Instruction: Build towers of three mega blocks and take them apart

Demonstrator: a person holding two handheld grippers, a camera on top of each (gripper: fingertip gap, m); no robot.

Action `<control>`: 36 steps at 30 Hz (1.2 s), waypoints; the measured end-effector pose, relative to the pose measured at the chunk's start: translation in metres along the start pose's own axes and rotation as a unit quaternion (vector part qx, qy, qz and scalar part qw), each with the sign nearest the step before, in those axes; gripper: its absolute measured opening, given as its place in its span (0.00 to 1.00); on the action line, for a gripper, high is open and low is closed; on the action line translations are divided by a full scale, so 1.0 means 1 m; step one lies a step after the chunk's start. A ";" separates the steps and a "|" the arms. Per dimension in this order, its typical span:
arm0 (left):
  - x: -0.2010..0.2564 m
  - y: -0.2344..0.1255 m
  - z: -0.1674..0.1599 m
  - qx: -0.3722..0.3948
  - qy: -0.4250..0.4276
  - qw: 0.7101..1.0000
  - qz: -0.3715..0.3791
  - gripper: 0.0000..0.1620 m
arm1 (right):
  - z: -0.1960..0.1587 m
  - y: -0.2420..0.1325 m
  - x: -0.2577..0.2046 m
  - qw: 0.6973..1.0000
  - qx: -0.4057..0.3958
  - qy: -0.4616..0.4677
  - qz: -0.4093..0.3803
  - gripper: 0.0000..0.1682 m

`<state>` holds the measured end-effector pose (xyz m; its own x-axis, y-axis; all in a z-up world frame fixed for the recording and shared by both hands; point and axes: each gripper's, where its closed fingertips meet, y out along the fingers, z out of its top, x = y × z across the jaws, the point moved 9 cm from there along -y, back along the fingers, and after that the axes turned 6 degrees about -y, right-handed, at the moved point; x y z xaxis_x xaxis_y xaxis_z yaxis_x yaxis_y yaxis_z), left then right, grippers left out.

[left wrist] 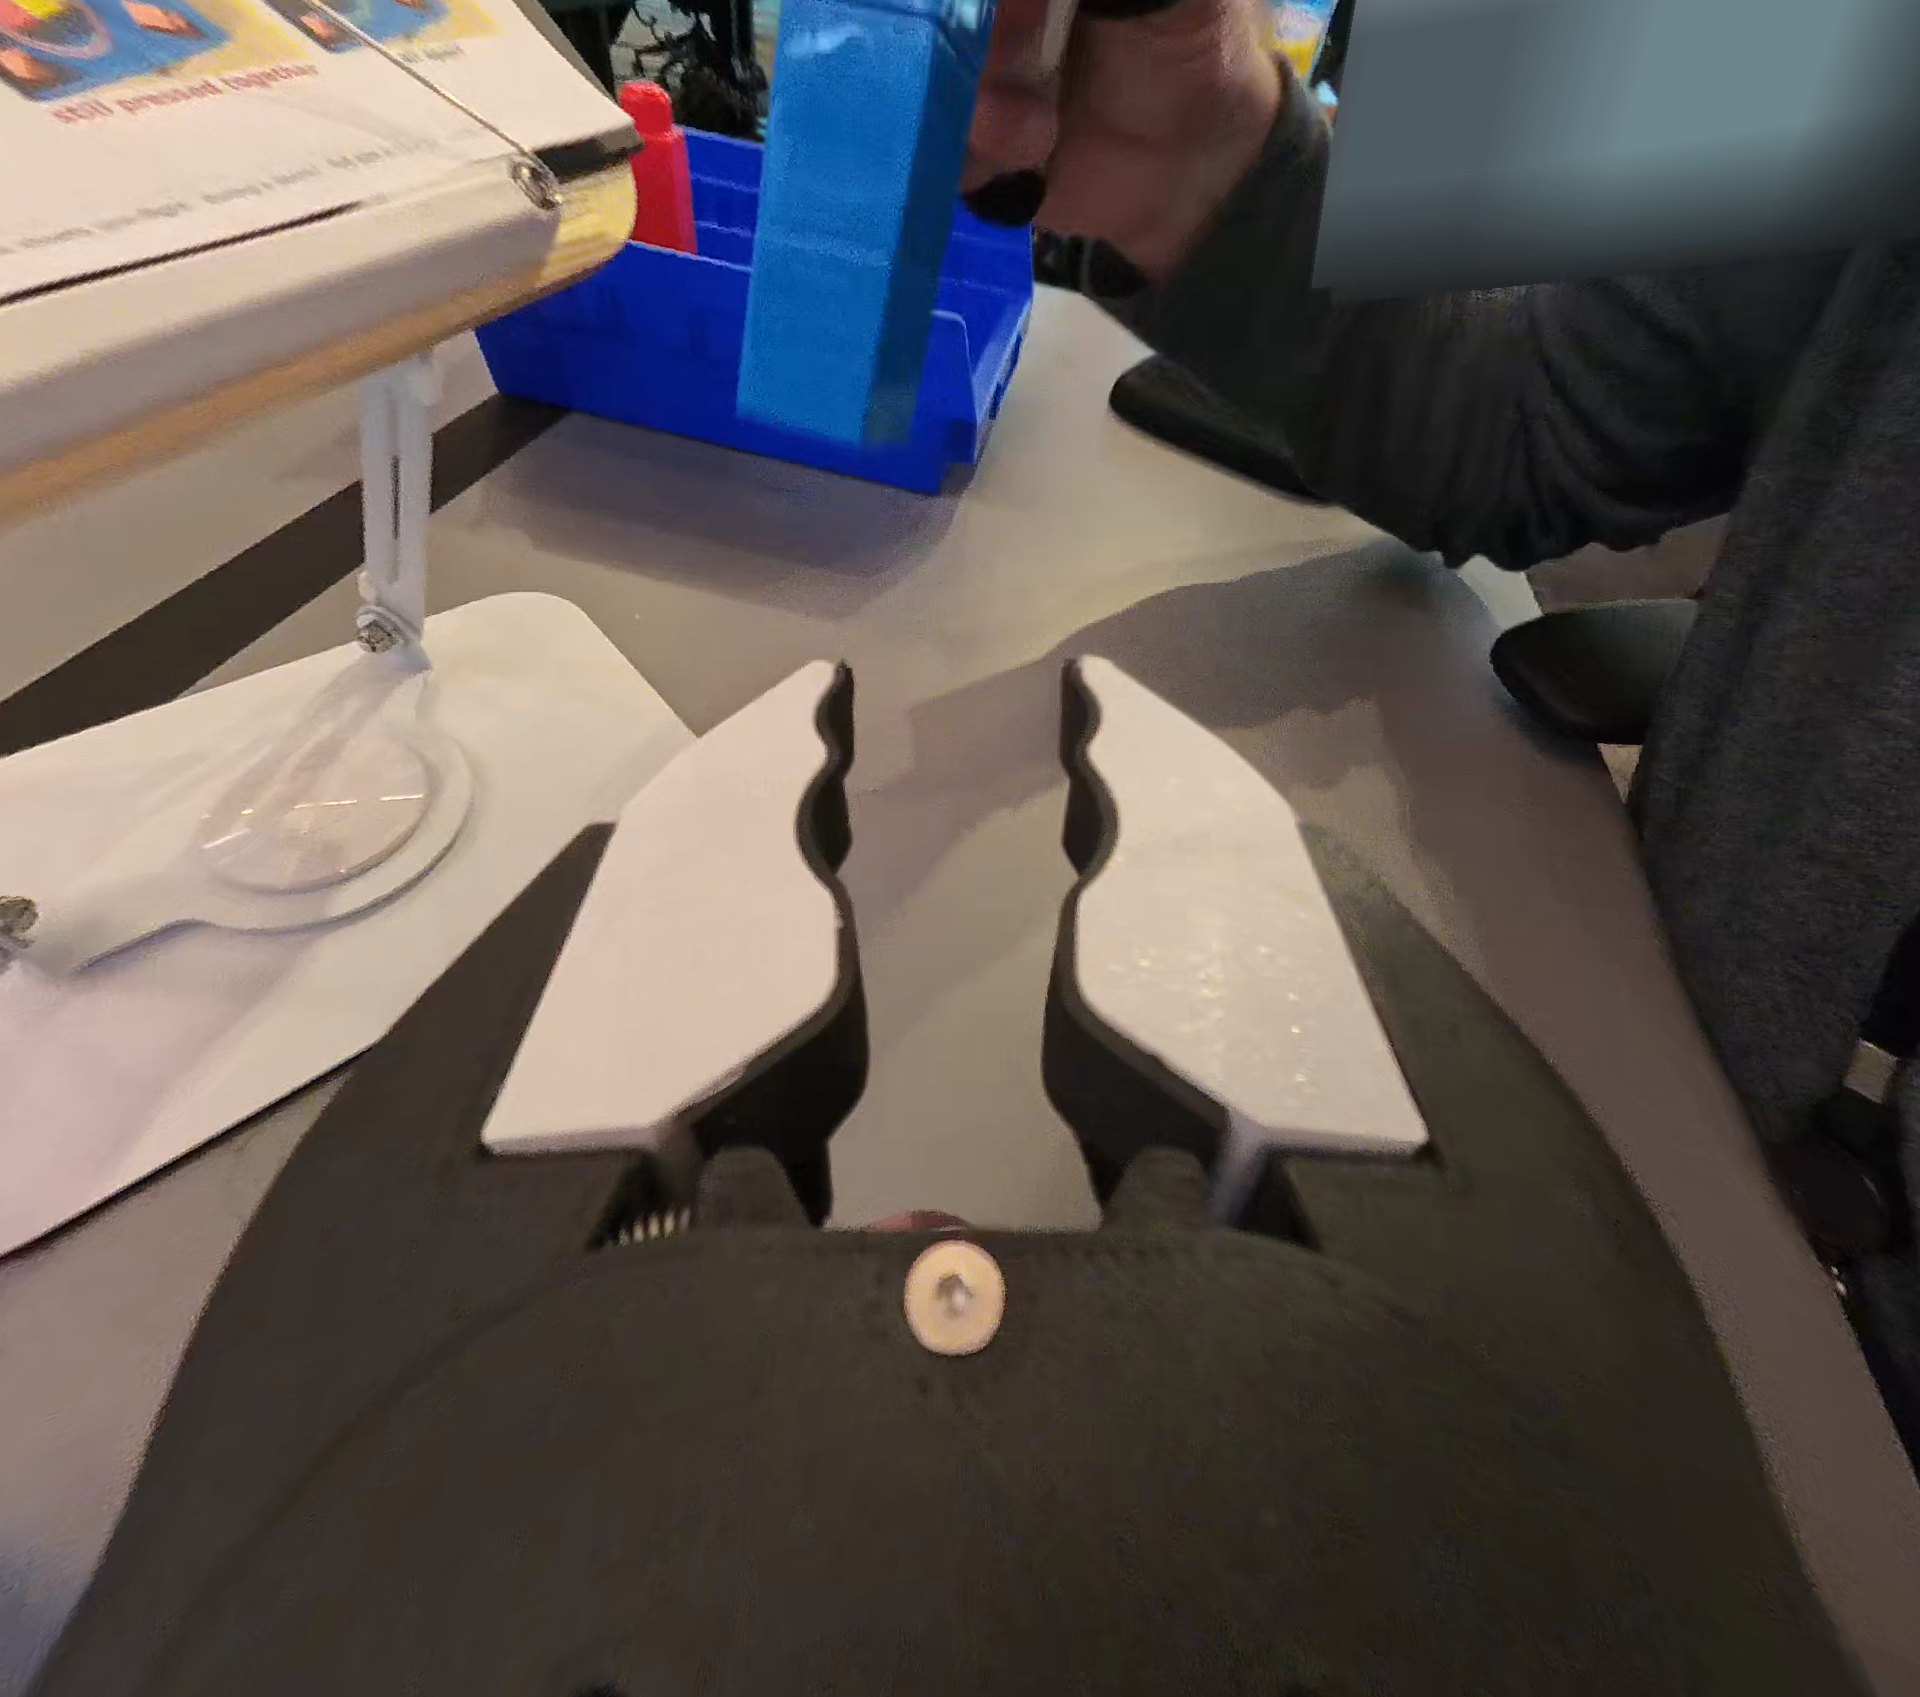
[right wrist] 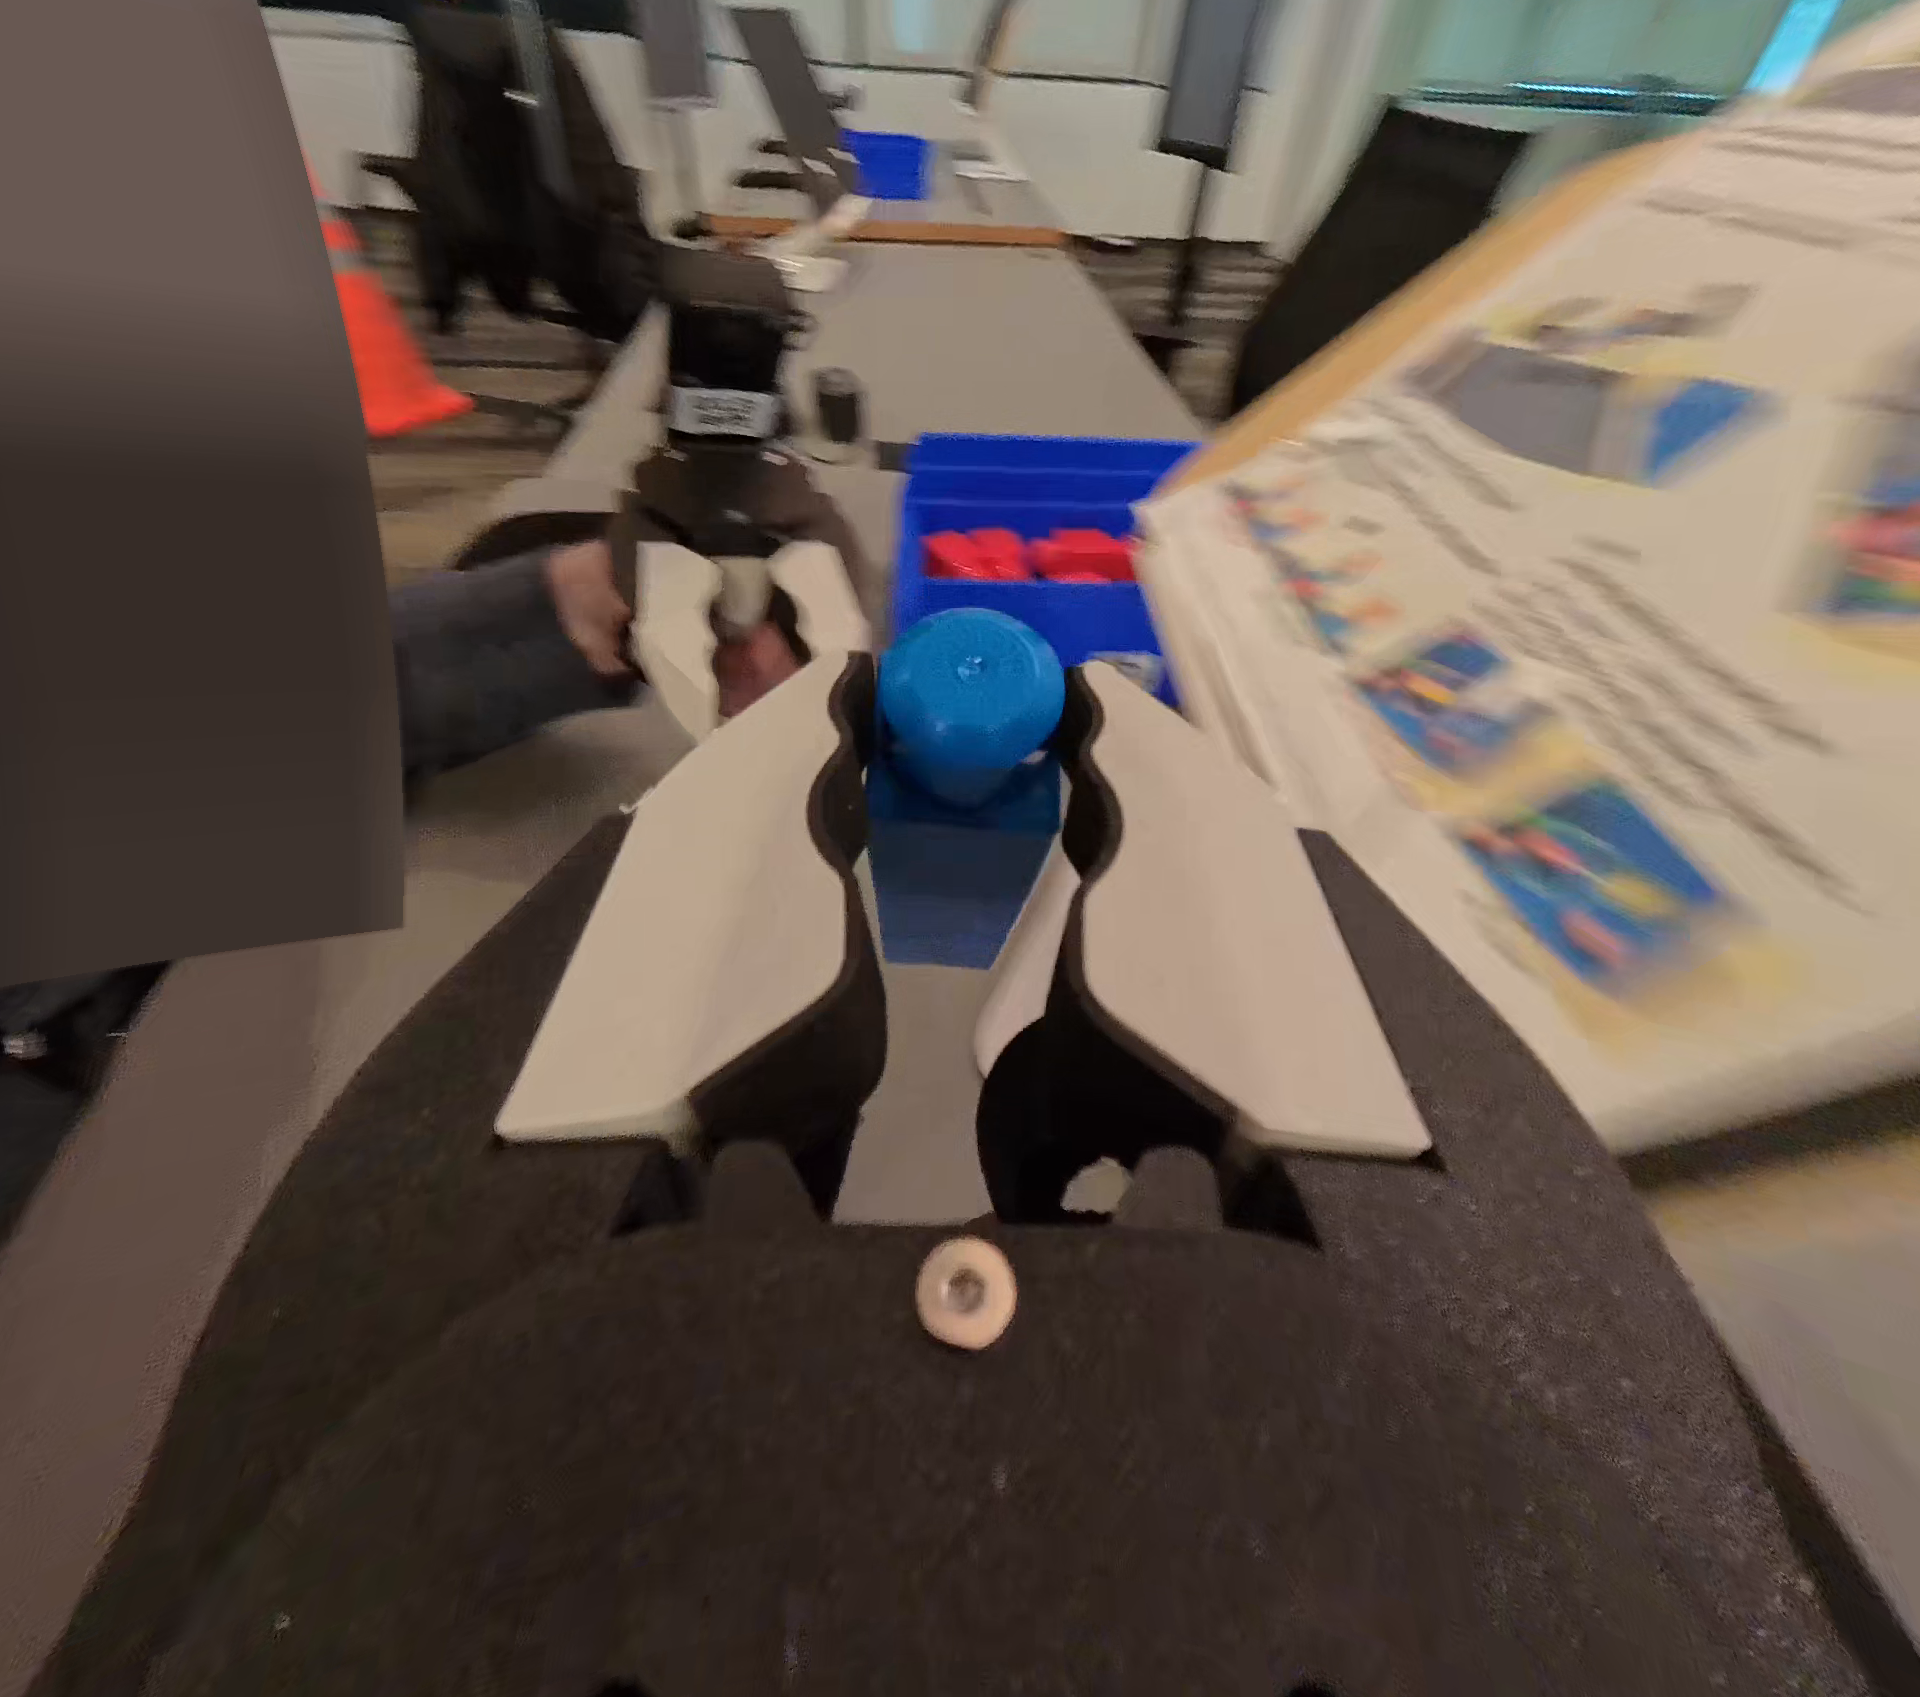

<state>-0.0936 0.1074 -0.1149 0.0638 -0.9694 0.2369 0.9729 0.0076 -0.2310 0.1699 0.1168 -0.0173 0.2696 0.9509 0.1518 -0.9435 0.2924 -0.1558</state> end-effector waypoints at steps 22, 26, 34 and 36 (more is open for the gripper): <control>-0.024 0.001 -0.014 0.035 -0.044 0.998 0.035 0.10 | -0.147 -0.158 0.118 0.899 -0.199 0.119 -0.371 0.21; -0.025 0.001 -0.016 0.036 -0.048 0.998 0.035 0.10 | -0.160 -0.152 0.120 0.892 -0.221 0.125 -0.374 0.21; -0.023 0.000 -0.016 0.035 -0.046 0.998 0.033 0.11 | -0.154 -0.150 0.119 0.889 -0.225 0.116 -0.381 0.27; -0.023 0.000 -0.016 0.036 -0.046 0.998 0.033 0.12 | -0.149 -0.153 0.116 0.890 -0.222 0.113 -0.383 0.28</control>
<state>-0.0987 0.1263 -0.1351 0.1453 -0.9397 0.3095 0.9791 0.0916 -0.1815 0.3743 0.1979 -0.1215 0.8797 0.4373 0.1868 -0.3112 0.8265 -0.4692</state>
